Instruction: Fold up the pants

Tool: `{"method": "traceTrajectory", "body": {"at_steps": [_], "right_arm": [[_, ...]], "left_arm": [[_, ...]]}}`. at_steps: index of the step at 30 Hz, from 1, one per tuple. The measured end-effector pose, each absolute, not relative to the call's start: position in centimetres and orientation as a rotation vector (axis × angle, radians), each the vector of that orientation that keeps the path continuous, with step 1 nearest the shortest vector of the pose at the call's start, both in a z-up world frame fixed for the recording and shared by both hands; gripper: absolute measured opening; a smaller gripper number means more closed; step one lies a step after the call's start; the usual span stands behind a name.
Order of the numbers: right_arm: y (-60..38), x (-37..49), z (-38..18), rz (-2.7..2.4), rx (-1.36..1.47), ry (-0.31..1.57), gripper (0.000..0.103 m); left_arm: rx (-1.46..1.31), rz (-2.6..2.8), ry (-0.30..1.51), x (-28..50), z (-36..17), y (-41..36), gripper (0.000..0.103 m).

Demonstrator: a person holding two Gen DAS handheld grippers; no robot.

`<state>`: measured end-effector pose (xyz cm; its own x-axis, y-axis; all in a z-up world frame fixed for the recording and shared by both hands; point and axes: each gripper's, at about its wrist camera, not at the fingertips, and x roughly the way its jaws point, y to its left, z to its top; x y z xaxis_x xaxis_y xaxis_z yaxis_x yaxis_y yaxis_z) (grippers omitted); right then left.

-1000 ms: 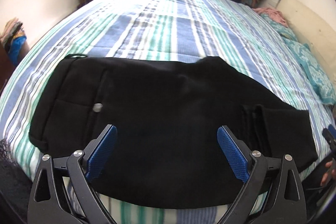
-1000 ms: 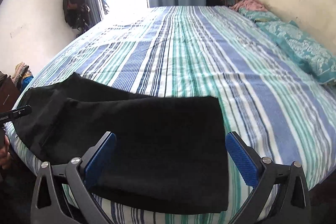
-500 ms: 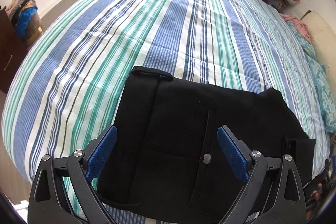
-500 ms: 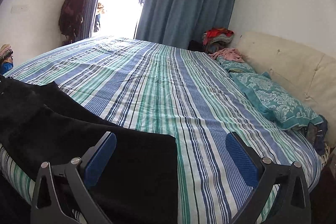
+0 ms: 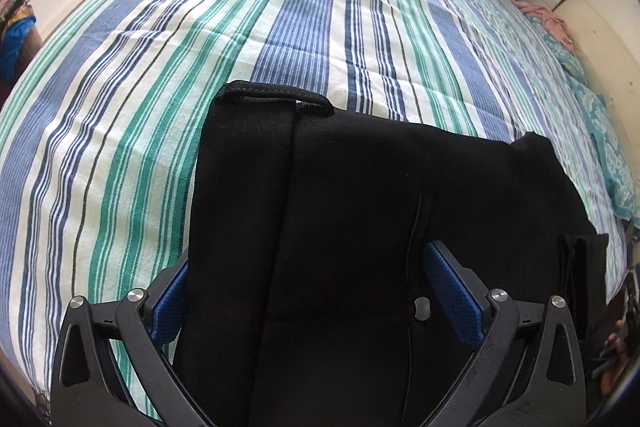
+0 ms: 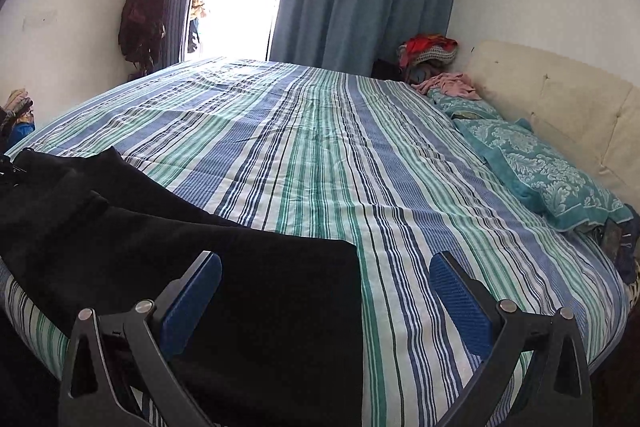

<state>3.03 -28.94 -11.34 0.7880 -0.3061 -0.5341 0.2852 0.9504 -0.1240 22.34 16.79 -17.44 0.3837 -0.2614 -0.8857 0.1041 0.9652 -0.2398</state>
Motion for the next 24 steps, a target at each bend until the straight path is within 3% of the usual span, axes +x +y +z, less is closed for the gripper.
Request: {"method": "traceTrajectory", "body": {"at_steps": [8, 14, 16, 18, 19, 20, 21, 24], "right_arm": [[-27.9, 3.4, -11.0, -0.283, -0.067, 0.572, 0.103], [-28.3, 3.8, -11.2, -0.282, -0.028, 0.630, 0.103], [-28.8, 3.7, -11.3, -0.288, 0.000, 0.638, 0.103], [-29.3, 3.5, -11.0, -0.297, 0.021, 0.626, 0.103], [-29.5, 3.4, -10.9, -0.302, 0.030, 0.619, 0.103], [-29.8, 3.3, -10.7, -0.306, 0.037, 0.612, 0.103], [-29.9, 3.2, -10.5, -0.309, 0.045, 0.605, 0.103], [-30.4, 3.0, -10.1, -0.311, 0.066, 0.589, 0.103]], "left_arm": [[-0.129, -0.195, 1.124, 22.2, -17.7, 16.2, 0.103], [-0.126, -0.157, 1.200, 22.7, -17.6, 15.8, 0.100], [-0.083, -0.132, 1.213, 22.6, -17.1, 14.9, 0.090], [-0.026, -0.121, 1.207, 22.1, -16.3, 14.0, 0.063], [-0.002, -0.105, 1.203, 21.8, -15.8, 13.7, 0.059], [0.002, -0.108, 1.204, 21.6, -15.3, 13.6, 0.046], [0.013, -0.077, 1.203, 21.4, -14.7, 13.7, 0.027], [-0.115, -0.099, 1.205, 20.9, -12.2, 14.6, 0.024]]}}
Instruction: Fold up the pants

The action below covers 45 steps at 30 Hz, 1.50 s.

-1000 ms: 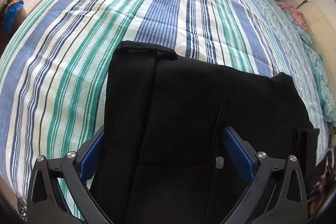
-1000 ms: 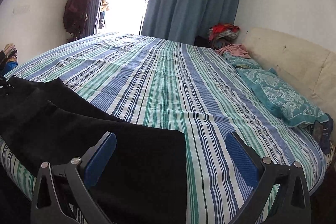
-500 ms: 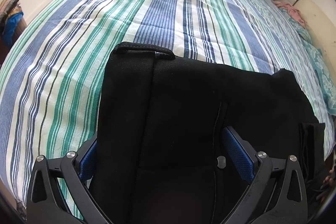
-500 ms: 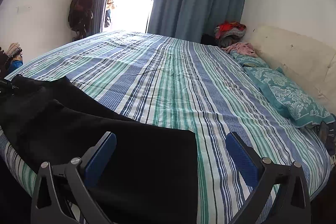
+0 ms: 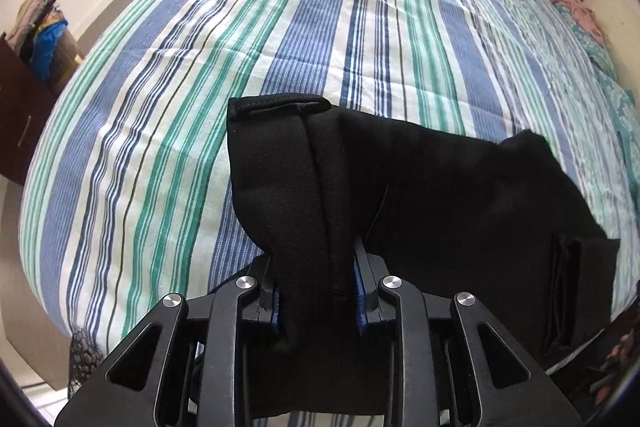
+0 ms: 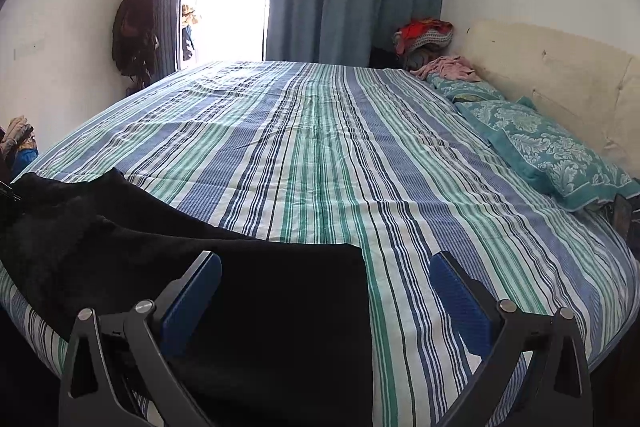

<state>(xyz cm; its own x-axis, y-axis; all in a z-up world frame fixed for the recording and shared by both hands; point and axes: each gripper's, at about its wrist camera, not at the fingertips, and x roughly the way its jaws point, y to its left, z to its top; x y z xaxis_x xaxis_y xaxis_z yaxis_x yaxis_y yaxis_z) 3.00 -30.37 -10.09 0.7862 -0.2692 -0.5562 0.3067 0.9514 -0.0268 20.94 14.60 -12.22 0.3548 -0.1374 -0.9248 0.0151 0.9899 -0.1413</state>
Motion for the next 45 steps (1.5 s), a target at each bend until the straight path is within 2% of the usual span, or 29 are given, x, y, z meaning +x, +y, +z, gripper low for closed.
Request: {"method": "traceTrajectory", "body": {"at_steps": [6, 13, 18, 21, 23, 25, 27, 29, 33, 35, 36, 37, 38, 40, 41, 45], "right_arm": [[-31.6, 2.1, -9.1, -0.315, 0.124, 0.543, 0.103], [-35.1, 0.4, -9.2, -0.396, 0.257, 0.531, 0.103], [-38.1, -2.0, -9.7, -0.449, 0.383, 0.522, 0.103], [-40.0, -3.6, -10.2, -0.473, 0.488, 0.500, 0.103], [-41.2, -4.5, -10.5, -0.484, 0.562, 0.478, 0.103], [-42.1, -5.4, -10.8, -0.482, 0.626, 0.457, 0.103], [-42.6, -5.9, -10.9, -0.447, 0.680, 0.436, 0.103], [-42.5, -5.8, -10.8, -0.363, 0.720, 0.418, 0.103], [-40.6, -2.8, -11.1, 0.033, 0.842, 0.441, 0.103], [-38.7, 0.1, -12.1, 0.251, 0.925, 0.507, 0.100], [-37.8, 1.6, -12.8, 0.318, 0.953, 0.558, 0.095], [-36.9, 3.1, -13.4, 0.379, 0.976, 0.604, 0.086], [-36.2, 4.5, -14.0, 0.434, 0.991, 0.655, 0.081], [-34.8, 7.3, -14.9, 0.518, 0.977, 0.766, 0.076], [-34.2, 8.5, -15.2, 0.553, 0.961, 0.822, 0.069], [-32.8, 11.9, -16.1, 0.578, 0.879, 0.998, 0.062]], "left_arm": [[-0.432, -0.315, 1.144, 18.9, -5.4, 13.2, 0.022], [-0.494, -0.581, 1.120, 16.7, -1.9, 0.8, 0.022], [-0.378, -0.638, 1.166, 15.4, -4.8, -10.2, 0.023], [-0.298, -0.666, 1.247, 14.7, -8.7, -15.8, 0.034], [-0.288, -0.716, 1.353, 14.0, -11.0, -18.7, 0.034], [-0.244, -0.740, 1.354, 12.5, -10.7, -19.8, 0.036], [-0.208, -0.773, 1.279, 11.7, -8.6, -19.1, 0.054], [-0.179, -0.743, 1.182, 11.8, -6.1, -16.8, 0.064], [-0.184, -0.597, 1.041, 13.4, -3.6, -9.5, 0.077], [-0.190, -0.500, 1.014, 14.2, -4.2, -5.5, 0.078], [-0.192, -0.446, 1.016, 14.5, -4.8, -3.6, 0.078], [-0.197, -0.396, 1.022, 14.6, -5.5, -1.9, 0.078], [-0.205, -0.358, 1.030, 14.5, -6.5, -0.4, 0.078], [-0.232, -0.293, 1.045, 14.1, -8.4, 2.4, 0.078], [-0.248, -0.267, 1.052, 13.8, -9.5, 3.5, 0.078], [-0.313, -0.179, 1.082, 12.7, -13.0, 6.6, 0.078]]}}
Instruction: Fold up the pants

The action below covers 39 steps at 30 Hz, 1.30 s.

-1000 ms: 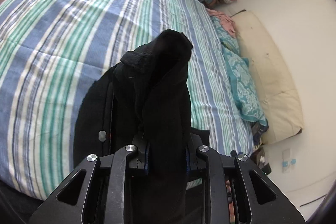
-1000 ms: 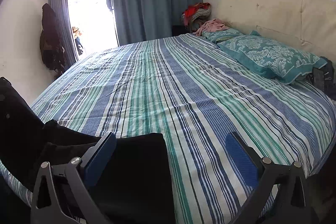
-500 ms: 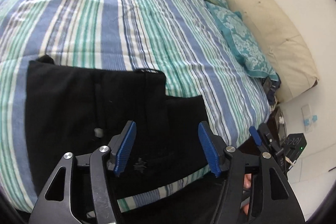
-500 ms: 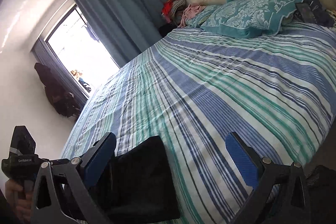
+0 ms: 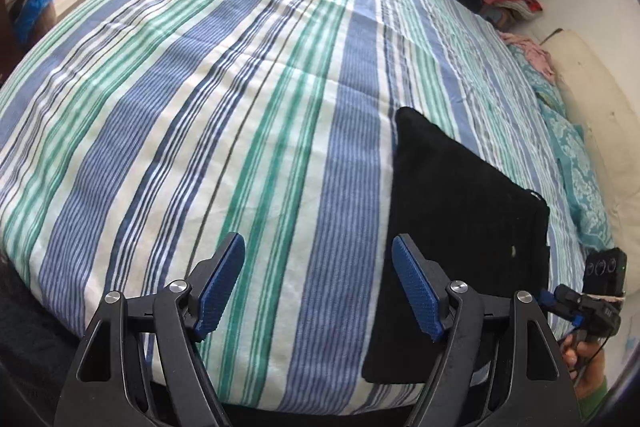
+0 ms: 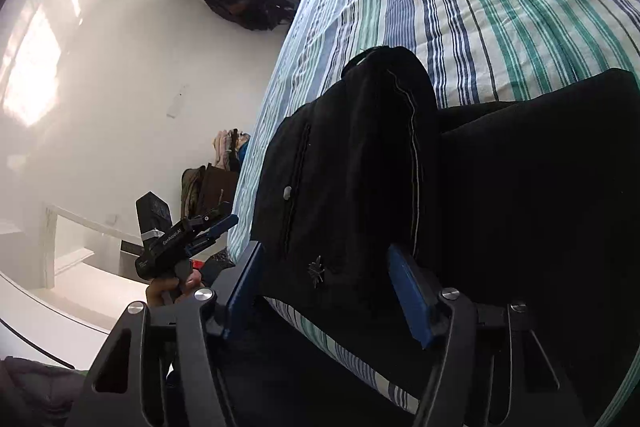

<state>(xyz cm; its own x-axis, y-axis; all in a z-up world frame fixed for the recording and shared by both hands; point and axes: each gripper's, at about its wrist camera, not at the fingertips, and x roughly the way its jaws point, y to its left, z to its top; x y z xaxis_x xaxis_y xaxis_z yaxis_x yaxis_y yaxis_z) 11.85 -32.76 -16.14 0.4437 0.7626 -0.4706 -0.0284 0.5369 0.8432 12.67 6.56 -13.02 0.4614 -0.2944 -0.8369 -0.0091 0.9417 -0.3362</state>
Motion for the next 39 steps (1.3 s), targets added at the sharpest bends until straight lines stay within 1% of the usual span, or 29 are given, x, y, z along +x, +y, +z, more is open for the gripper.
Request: {"method": "traceTrajectory", "body": {"at_steps": [2, 5, 9, 12, 13, 15, 16, 17, 18, 19, 20, 25, 30, 32, 34, 39], "right_arm": [[-32.3, 12.8, -16.3, 0.534, 0.787, 1.064, 0.062], [-31.3, 13.7, -17.1, 0.582, 0.778, 1.133, 0.062], [-29.7, 14.1, -17.1, 0.714, 0.847, 1.129, 0.060], [-29.0, 14.9, -18.9, 0.657, 0.886, 1.190, 0.060], [-28.6, 15.0, -19.4, 0.647, 0.911, 1.196, 0.058], [-27.5, 15.1, -19.5, 0.633, 0.920, 1.182, 0.058], [-27.0, 15.2, -19.2, 0.623, 0.913, 1.172, 0.055], [-26.4, 15.1, -18.6, 0.610, 0.890, 1.162, 0.038], [-26.0, 15.2, -17.8, 0.603, 0.856, 1.150, 0.027], [-25.8, 15.1, -16.6, 0.614, 0.842, 1.115, 0.020], [-25.6, 14.9, -15.2, 0.627, 0.834, 1.080, 0.017], [-26.3, 13.2, -7.8, 0.633, 0.726, 0.972, 0.015], [-28.9, 10.4, -4.9, 0.582, 0.682, 0.937, 0.015], [-30.6, 9.1, -5.4, 0.536, 0.687, 0.947, 0.015], [-32.6, 7.8, -7.1, 0.476, 0.703, 0.977, 0.015], [-36.4, 6.7, -15.9, 0.284, 0.675, 1.154, 0.015]], "left_arm": [[-0.339, -0.150, 1.095, 12.3, -14.4, 7.6, 0.078], [-0.351, -0.122, 1.122, 12.3, -15.8, 8.6, 0.078], [-0.347, -0.117, 1.100, 12.3, -15.7, 9.3, 0.078], [-0.351, -0.117, 1.106, 12.4, -16.1, 9.3, 0.078], [-0.347, -0.116, 1.108, 12.3, -16.2, 9.3, 0.078], [-0.330, -0.117, 1.108, 12.2, -16.2, 9.1, 0.078], [-0.325, -0.120, 1.108, 12.2, -16.1, 9.0, 0.078], [-0.325, -0.122, 1.109, 12.2, -16.1, 9.0, 0.078], [-0.331, -0.123, 1.110, 12.2, -16.1, 9.1, 0.078], [-0.342, -0.123, 1.113, 12.1, -16.0, 9.3, 0.078], [-0.356, -0.125, 1.114, 12.1, -16.0, 9.4, 0.078], [-0.425, -0.164, 1.103, 11.8, -15.1, 9.4, 0.078], [-0.384, -0.224, 1.075, 11.3, -13.6, 7.5, 0.078], [-0.364, -0.253, 1.064, 11.0, -13.1, 6.5, 0.078], [-0.331, -0.279, 1.054, 10.8, -12.6, 5.2, 0.078], [-0.192, -0.374, 1.038, 10.1, -11.4, 0.5, 0.078]]}}
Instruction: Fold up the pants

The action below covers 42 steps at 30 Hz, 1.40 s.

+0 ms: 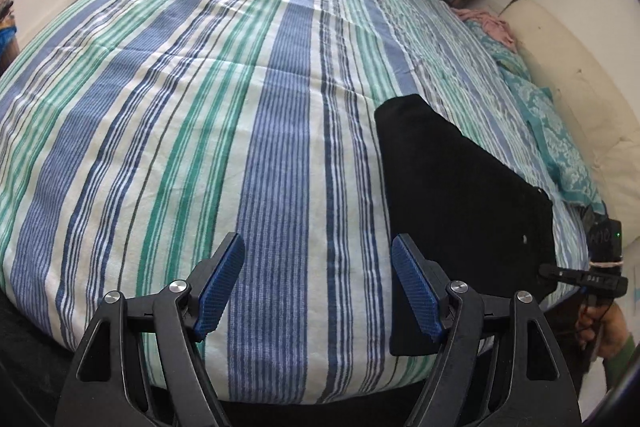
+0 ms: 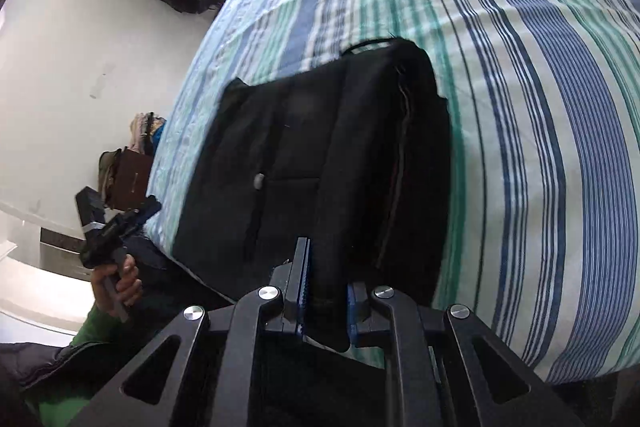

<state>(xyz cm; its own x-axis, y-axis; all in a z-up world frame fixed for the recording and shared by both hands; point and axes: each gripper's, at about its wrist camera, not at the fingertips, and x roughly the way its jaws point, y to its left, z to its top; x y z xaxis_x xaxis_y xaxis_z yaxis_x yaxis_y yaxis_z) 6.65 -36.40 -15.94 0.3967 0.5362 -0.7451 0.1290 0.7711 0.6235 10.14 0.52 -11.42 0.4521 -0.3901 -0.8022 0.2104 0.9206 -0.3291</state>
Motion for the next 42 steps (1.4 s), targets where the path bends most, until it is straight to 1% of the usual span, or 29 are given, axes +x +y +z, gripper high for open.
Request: {"method": "traceTrajectory", "body": {"at_steps": [2, 3, 4, 5, 7, 9, 10, 13, 15, 17, 19, 20, 21, 23, 25, 29, 32, 36, 40, 42], "right_arm": [[-37.6, 6.4, -18.0, 0.258, 0.725, 1.127, 0.019], [-37.8, 6.3, -17.9, 0.251, 0.761, 1.108, 0.021], [-38.0, 6.3, -17.7, 0.242, 0.774, 1.102, 0.033], [-38.0, 6.4, -17.1, 0.236, 0.757, 1.108, 0.040], [-37.9, 6.5, -14.9, 0.192, 0.623, 1.117, 0.045], [-37.8, 6.5, -11.8, 0.124, 0.446, 1.077, 0.045], [-37.8, 6.3, -10.5, 0.122, 0.405, 1.035, 0.045], [-36.6, 7.1, -6.4, 0.200, 0.386, 0.903, 0.045], [-34.4, 7.7, -5.5, 0.295, 0.385, 0.893, 0.045], [-32.3, 8.0, -7.1, 0.323, 0.370, 0.969, 0.045], [-31.8, 7.7, -10.9, 0.265, 0.337, 1.098, 0.045], [-31.7, 7.1, -13.4, 0.223, 0.322, 1.185, 0.039], [-31.7, 6.7, -14.9, 0.212, 0.319, 1.216, 0.036], [-32.9, 5.5, -14.5, 0.221, 0.347, 1.163, 0.035], [-33.6, 6.0, -12.4, 0.209, 0.369, 1.118, 0.035], [-33.9, 8.1, -7.6, 0.178, 0.249, 1.001, 0.036], [-34.1, 10.5, -6.0, 0.159, 0.212, 0.958, 0.037], [-33.9, 13.4, -7.1, 0.147, 0.214, 0.960, 0.037], [-34.6, 14.9, -10.7, 0.074, 0.237, 1.024, 0.037], [-35.4, 14.8, -12.4, 0.056, 0.292, 1.027, 0.037]], "left_arm": [[-0.135, -0.416, 1.032, 9.7, -10.9, -1.4, 0.078], [-0.105, -0.434, 1.024, 9.5, -10.7, -2.3, 0.078], [-0.074, -0.450, 1.013, 9.2, -10.4, -3.0, 0.078], [-0.041, -0.464, 0.998, 9.0, -10.0, -3.8, 0.078], [0.029, -0.486, 0.960, 8.5, -9.5, -5.3, 0.078], [0.090, -0.506, 0.926, 7.8, -9.2, -6.9, 0.078], [0.117, -0.519, 0.916, 7.5, -9.3, -7.7, 0.078], [0.201, -0.555, 0.888, 6.2, -9.7, -10.3, 0.078], [0.268, -0.558, 0.877, 5.3, -10.5, -11.5, 0.078], [0.328, -0.555, 0.928, 4.9, -12.1, -12.2, 0.078], [0.361, -0.539, 0.943, 4.5, -13.4, -12.1, 0.081], [0.362, -0.544, 0.934, 4.3, -13.4, -12.0, 0.084], [0.363, -0.547, 0.934, 4.2, -13.2, -11.9, 0.084], [0.354, -0.546, 0.942, 4.2, -12.5, -11.7, 0.084], [0.345, -0.522, 0.936, 4.5, -11.7, -11.6, 0.084], [0.370, -0.486, 0.930, 5.0, -11.1, -12.1, 0.085], [0.406, -0.466, 0.932, 4.8, -11.3, -12.5, 0.085], [0.464, -0.457, 0.932, 4.3, -11.7, -12.9, 0.085], [0.477, -0.457, 0.933, 4.3, -11.8, -13.2, 0.085], [0.476, -0.457, 0.935, 4.3, -11.7, -13.3, 0.085]]}}
